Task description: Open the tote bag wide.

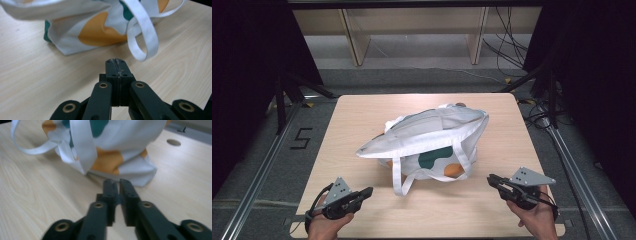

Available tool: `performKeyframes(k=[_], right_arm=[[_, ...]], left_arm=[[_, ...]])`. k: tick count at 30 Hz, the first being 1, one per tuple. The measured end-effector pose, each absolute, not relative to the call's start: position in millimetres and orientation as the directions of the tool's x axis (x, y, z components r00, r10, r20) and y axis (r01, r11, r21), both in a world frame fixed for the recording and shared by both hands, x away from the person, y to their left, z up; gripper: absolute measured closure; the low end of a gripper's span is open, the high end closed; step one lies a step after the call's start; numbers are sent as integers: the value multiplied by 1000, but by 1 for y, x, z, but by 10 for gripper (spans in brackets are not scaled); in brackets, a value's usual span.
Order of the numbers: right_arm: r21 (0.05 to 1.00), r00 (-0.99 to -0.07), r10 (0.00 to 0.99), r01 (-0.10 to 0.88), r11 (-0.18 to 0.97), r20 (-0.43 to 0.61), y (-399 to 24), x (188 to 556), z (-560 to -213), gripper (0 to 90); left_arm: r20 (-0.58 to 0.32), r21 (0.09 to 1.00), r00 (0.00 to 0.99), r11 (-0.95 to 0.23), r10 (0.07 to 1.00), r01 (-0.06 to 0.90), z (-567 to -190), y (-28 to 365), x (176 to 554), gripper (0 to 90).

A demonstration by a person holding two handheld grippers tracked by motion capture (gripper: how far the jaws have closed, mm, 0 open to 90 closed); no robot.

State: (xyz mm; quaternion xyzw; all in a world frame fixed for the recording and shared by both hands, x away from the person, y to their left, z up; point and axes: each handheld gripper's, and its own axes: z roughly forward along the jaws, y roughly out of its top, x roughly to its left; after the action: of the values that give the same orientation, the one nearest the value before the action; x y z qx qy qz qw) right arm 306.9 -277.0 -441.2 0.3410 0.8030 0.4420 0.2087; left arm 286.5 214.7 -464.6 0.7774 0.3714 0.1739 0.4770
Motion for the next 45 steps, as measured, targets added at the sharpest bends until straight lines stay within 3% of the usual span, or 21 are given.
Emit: performKeyframes(k=[2, 10, 15, 19, 25, 30, 35, 39, 42, 45], right_arm=[[861, -692, 720, 334, 384, -52, -272, 314, -426, 900], [893, -708, 700, 255, 371, -89, -255, 334, -388, 900], [914, -716, 687, 185, 360, -126, -241, 352, -345, 900], [918, -710, 689, 167, 360, -141, -233, 365, -323, 900], [858, -723, 661, 198, 475, -199, -208, 405, -310, 900], [791, -675, 689, 258, 554, -262, -204, 438, -324, 900], [701, -630, 743, 426, 572, -224, -220, 474, -366, 900], [649, -628, 756, 499, 574, -186, -221, 487, -400, 900], [622, -621, 775, 561, 546, -119, -223, 493, -423, 900], [620, -623, 779, 582, 526, -77, -224, 496, -453, 900]], left_arm=[[-69, 874, 668, -278, 741, 399, -457, 213, 292, 896], [-79, 901, 667, -234, 741, 366, -421, 211, 321, 895], [-65, 910, 667, -231, 742, 345, -395, 205, 347, 895], [-54, 902, 655, -245, 754, 356, -387, 196, 368, 895], [-54, 888, 655, -263, 754, 377, -384, 179, 400, 894], [-36, 870, 602, -271, 798, 411, -394, 184, 427, 894], [-139, 856, 518, -161, 844, 492, -424, 202, 459, 896], [-111, 837, 520, -203, 847, 509, -433, 200, 468, 897], [-37, 789, 537, -305, 843, 534, -445, 196, 474, 897], [-56, 758, 528, -308, 848, 575, -472, 199, 476, 899]])
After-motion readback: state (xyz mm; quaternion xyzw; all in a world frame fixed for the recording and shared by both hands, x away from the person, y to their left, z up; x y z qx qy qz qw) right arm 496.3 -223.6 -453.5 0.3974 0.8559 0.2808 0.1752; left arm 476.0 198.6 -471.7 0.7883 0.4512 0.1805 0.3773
